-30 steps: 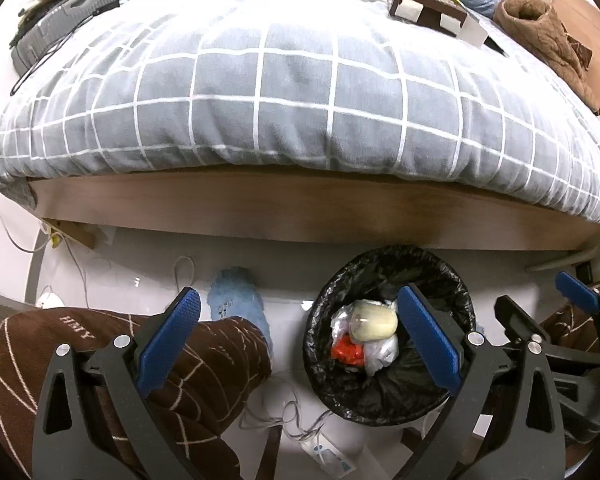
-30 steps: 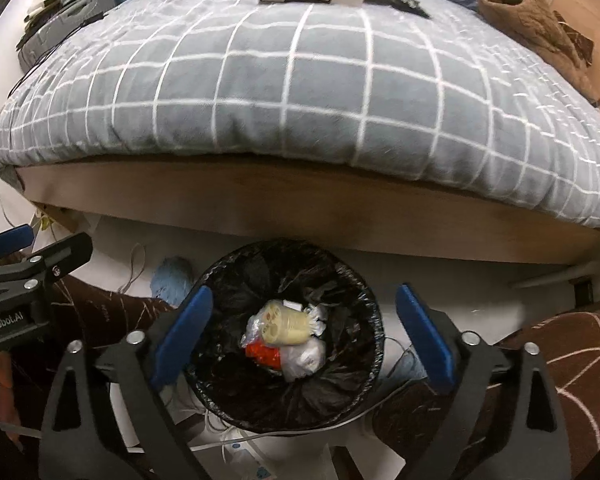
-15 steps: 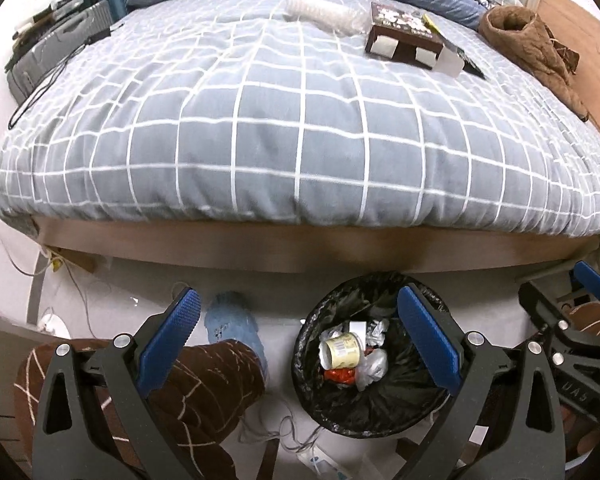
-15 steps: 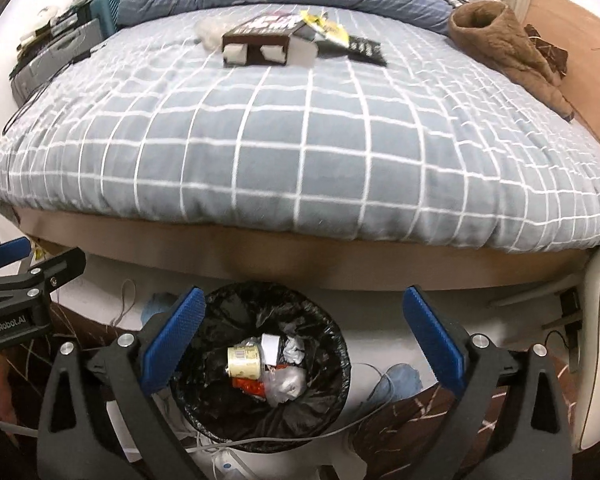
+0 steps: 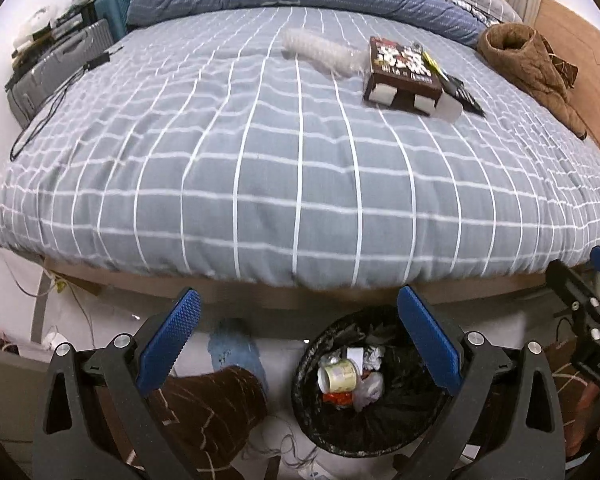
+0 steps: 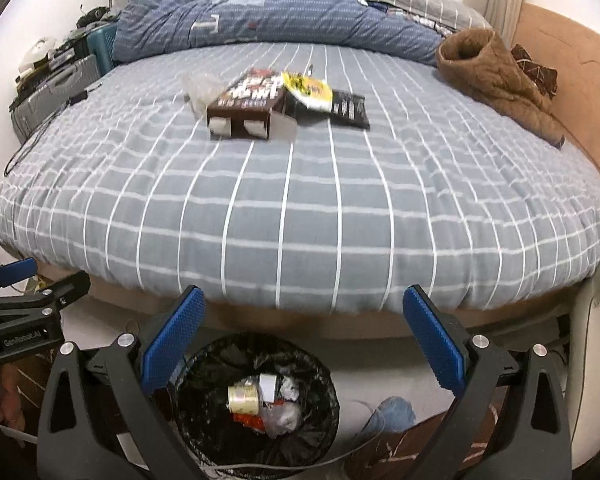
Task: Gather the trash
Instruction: 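Move both tools back over the bed toward the bubble wrap and wrappers, then grasp the bubble-wrap roll with the left tool while the right tool grasps the black wipe packet, then carry the bubble wrap with the left tool while the right tool carries the black packet to the bin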
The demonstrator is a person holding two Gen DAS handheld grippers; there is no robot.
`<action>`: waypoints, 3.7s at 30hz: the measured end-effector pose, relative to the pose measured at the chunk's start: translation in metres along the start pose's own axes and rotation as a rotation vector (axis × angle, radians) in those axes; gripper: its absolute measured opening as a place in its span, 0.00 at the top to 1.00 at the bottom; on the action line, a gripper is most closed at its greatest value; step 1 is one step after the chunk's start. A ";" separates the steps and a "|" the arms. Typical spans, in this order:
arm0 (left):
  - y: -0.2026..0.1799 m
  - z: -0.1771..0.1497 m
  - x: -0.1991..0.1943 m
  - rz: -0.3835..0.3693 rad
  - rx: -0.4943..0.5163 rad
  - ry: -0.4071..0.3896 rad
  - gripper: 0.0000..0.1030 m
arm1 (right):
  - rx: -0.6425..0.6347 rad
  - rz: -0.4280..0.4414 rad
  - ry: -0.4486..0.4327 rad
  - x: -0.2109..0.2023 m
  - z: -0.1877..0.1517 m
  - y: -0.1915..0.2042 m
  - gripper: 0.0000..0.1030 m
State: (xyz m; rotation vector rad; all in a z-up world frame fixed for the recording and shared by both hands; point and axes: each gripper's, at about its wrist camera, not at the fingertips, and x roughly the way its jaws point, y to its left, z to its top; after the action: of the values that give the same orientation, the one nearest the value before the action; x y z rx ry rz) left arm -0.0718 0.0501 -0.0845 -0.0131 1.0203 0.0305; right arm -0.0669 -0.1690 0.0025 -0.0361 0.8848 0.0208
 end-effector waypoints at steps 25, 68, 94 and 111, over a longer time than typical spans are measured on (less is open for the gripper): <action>-0.009 0.150 0.050 0.011 -0.027 -0.069 0.06 | -0.012 -0.013 -0.072 0.068 0.123 -0.031 0.07; -0.039 0.297 0.208 -0.029 -0.093 0.050 0.46 | 0.108 0.057 0.080 0.241 0.201 -0.087 0.47; -0.033 0.263 0.149 -0.036 -0.013 0.001 0.61 | 0.114 0.033 0.012 0.185 0.189 -0.086 0.60; -0.023 0.225 0.096 -0.042 -0.013 -0.018 0.62 | 0.107 0.023 -0.016 0.136 0.170 -0.071 0.60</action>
State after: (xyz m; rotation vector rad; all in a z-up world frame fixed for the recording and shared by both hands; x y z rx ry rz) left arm 0.1705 0.0348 -0.0489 -0.0455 1.0019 -0.0012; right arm 0.1524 -0.2331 0.0066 0.0741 0.8687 -0.0053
